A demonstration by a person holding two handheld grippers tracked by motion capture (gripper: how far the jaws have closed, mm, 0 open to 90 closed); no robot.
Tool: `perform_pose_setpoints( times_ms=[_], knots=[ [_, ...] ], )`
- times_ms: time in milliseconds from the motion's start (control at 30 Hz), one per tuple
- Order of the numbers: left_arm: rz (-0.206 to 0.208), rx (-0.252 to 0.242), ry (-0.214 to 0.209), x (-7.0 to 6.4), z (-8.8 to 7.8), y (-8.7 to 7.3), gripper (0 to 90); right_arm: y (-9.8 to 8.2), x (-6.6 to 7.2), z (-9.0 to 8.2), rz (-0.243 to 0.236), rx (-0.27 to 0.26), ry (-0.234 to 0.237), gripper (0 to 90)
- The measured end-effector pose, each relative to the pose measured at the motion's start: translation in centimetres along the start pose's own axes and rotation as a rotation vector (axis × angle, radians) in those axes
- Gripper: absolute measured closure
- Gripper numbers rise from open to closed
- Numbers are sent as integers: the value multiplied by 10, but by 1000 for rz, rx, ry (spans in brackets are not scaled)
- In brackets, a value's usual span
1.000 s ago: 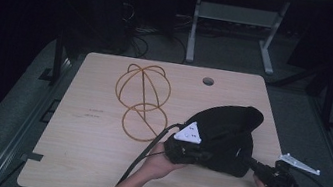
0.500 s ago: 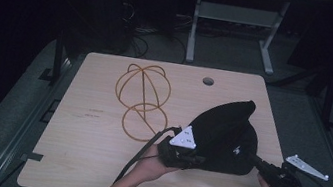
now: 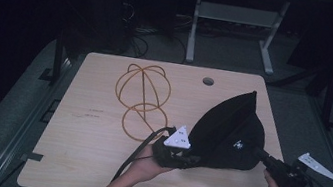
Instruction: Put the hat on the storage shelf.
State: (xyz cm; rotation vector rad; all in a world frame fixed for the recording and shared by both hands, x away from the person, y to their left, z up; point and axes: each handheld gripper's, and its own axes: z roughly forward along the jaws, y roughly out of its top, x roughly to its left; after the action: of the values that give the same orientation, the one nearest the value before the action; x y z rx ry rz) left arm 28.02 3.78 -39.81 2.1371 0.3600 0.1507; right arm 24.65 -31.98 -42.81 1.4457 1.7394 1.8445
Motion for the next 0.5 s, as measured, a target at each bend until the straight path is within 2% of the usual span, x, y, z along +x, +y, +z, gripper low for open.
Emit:
perform_pose_setpoints(
  times_ms=[33,300,467,500],
  knots=[
    [-6,-4,2,0,-1,-1,708,6,4,-2,-10,-15,11,877],
    [-6,1,11,2,-5,-6,681,28,20,-3,-72,-25,31,878],
    [-9,0,18,3,-8,-9,658,34,23,-4,-89,-21,30,878],
    [-9,16,18,3,-8,-10,644,38,24,-5,-97,-18,31,878]
  ],
)
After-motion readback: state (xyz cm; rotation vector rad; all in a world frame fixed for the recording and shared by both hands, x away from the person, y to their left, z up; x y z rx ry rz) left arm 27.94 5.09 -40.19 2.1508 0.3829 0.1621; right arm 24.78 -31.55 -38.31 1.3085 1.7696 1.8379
